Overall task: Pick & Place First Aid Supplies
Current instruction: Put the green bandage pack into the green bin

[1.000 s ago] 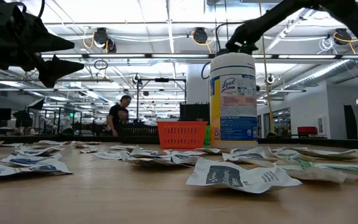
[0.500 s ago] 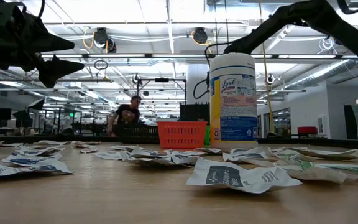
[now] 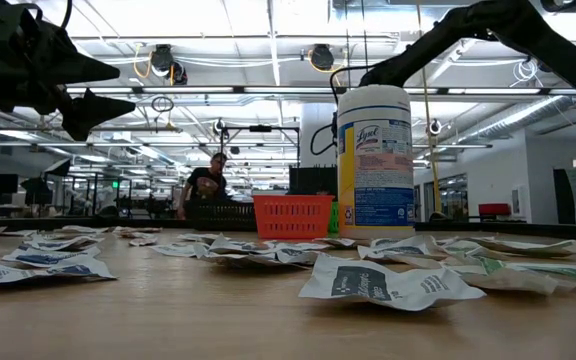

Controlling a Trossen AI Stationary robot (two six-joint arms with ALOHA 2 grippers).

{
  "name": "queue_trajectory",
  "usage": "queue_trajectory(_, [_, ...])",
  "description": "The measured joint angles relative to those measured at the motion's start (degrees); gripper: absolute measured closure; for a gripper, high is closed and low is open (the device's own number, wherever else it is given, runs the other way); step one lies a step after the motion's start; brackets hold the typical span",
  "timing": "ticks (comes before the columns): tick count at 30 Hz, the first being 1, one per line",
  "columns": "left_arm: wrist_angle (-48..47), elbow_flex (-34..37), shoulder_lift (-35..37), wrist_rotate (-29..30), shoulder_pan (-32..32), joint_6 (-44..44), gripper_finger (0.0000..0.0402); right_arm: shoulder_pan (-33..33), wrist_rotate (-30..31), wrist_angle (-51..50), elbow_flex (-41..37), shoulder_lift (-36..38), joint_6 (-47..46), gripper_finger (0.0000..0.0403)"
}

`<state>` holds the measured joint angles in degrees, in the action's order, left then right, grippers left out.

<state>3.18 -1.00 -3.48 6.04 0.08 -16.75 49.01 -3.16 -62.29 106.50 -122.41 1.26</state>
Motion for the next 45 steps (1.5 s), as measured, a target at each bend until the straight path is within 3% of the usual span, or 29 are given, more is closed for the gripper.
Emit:
queue_trajectory(7, [0.01,-0.01,0.01,0.00,0.00,0.02,0.0096,0.39,0.04,-0.13,0.00,0.84,0.03,0.0238])
queue_trajectory(16, [0.02,0.00,0.00,0.00,0.00,0.02,0.0096,2.59,0.31,-0.62,-0.02,5.99,-3.18,0.0248])
queue_trajectory(26, [0.02,0.00,0.01,0.00,0.00,0.02,0.0096,4.54,0.37,-8.73,-1.01,10.02,-11.50,0.0255])
queue_trajectory(35, [0.00,-0.01,0.01,0.00,0.00,0.01,0.0096,3.36,0.43,-3.30,-18.54,21.81,-19.26,0.0253])
queue_trajectory(45, [0.00,0.01,0.01,0.00,0.00,0.02,0.0096,-4.49,0.36,-0.25,-37.71,38.42,-30.61,0.0256])
